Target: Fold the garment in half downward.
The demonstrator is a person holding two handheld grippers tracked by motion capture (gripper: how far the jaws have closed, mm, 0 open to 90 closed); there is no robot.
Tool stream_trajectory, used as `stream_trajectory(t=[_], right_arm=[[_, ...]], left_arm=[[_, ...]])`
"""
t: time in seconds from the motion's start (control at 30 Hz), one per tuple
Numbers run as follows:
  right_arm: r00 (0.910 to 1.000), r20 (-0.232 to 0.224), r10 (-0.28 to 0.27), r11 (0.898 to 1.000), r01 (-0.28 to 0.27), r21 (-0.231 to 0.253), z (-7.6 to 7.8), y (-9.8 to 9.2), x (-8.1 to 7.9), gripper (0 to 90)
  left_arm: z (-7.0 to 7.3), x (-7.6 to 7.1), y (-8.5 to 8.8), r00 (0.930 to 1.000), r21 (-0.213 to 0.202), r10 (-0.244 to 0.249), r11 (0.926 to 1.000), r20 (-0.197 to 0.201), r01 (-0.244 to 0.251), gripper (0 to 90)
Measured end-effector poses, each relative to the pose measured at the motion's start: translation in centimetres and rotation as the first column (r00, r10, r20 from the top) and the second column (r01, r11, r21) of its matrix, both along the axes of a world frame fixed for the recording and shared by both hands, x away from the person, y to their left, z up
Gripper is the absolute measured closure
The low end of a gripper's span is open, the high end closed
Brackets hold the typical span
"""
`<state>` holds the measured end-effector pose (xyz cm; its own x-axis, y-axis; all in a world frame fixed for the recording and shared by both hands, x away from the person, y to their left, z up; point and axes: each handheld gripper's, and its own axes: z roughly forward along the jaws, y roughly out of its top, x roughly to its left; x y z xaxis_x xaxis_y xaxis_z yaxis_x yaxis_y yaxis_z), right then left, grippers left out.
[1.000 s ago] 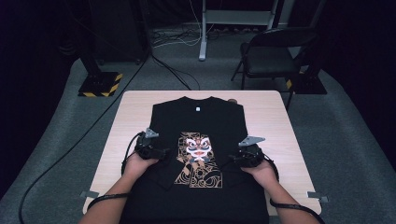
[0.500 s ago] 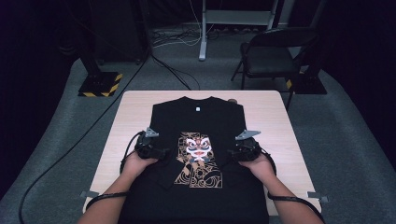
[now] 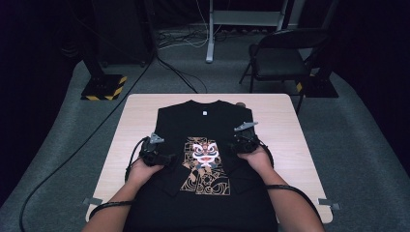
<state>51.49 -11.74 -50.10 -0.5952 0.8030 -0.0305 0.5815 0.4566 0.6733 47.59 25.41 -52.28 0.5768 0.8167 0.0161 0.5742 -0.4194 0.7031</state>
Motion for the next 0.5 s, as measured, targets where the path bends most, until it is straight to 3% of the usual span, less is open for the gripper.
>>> stream_trajectory(t=[0.27, 0.5], right_arm=[[0.9993, -0.023, -0.031, 0.999, 0.030, -0.015, -0.74, 0.24, 1.04, 35.9], [0.9986, -0.035, -0.041, 0.999, 0.042, 0.015, -0.99, -0.12, 1.07, 35.8]], left_arm=[[0.00, -0.44, 0.13, 1.0000, 0.002, -0.001, 1.0000, -0.004, 0.001, 9.7], [0.07, -0.70, -0.29, 0.9992, 0.011, 0.037, 0.9993, -0.011, -0.037, 9.6]])
